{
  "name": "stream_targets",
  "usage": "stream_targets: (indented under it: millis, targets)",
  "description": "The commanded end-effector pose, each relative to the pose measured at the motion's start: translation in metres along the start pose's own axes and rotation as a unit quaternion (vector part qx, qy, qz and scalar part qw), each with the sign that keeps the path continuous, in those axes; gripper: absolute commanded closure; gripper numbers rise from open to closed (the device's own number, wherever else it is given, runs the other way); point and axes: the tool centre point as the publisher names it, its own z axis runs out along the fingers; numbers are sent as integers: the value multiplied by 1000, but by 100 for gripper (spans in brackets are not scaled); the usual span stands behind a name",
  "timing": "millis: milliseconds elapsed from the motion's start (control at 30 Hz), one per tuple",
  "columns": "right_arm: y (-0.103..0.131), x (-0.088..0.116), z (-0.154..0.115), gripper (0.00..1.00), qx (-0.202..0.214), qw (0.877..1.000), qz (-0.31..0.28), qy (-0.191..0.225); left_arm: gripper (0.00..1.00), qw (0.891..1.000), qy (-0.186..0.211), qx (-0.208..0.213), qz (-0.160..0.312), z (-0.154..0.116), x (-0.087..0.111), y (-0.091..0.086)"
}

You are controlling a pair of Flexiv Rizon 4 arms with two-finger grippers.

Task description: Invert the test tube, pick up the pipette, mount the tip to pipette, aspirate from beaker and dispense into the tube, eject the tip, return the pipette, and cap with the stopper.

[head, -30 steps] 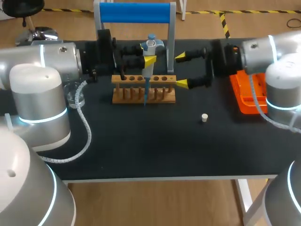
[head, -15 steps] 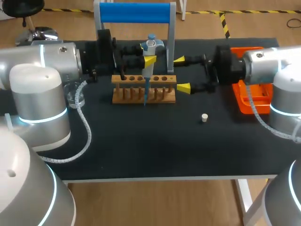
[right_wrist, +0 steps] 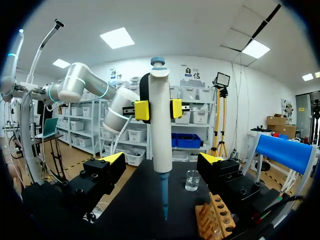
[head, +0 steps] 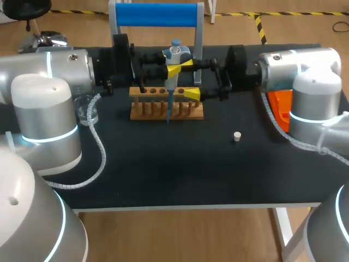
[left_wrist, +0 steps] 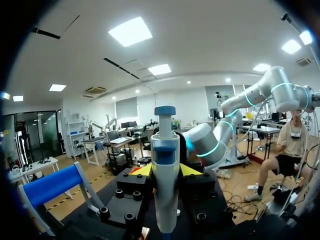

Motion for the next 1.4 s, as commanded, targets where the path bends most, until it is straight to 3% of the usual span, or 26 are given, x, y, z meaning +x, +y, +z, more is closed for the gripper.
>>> stream_targets:
  millis: [33, 667, 900, 967, 1400]
  targets:
    - [3, -1, 11, 7, 0, 1000, 1, 0, 100, 1000, -2, 2, 0, 0, 1, 0]
    - [7, -1, 33, 23, 8, 1000, 25, -15, 100, 1000, -2, 2, 0, 0, 1, 0]
    - [8, -5, 39, 40, 6, 1000, 22, -15, 100, 1000, -2, 2, 0, 0, 1, 0]
    - [9, -5, 40, 51, 4, 1000, 20, -13, 100, 1000, -2, 2, 0, 0, 1, 0]
    - [14, -3, 45, 52, -6, 1000, 14, -5, 100, 1000, -2, 2, 0, 0, 1, 0]
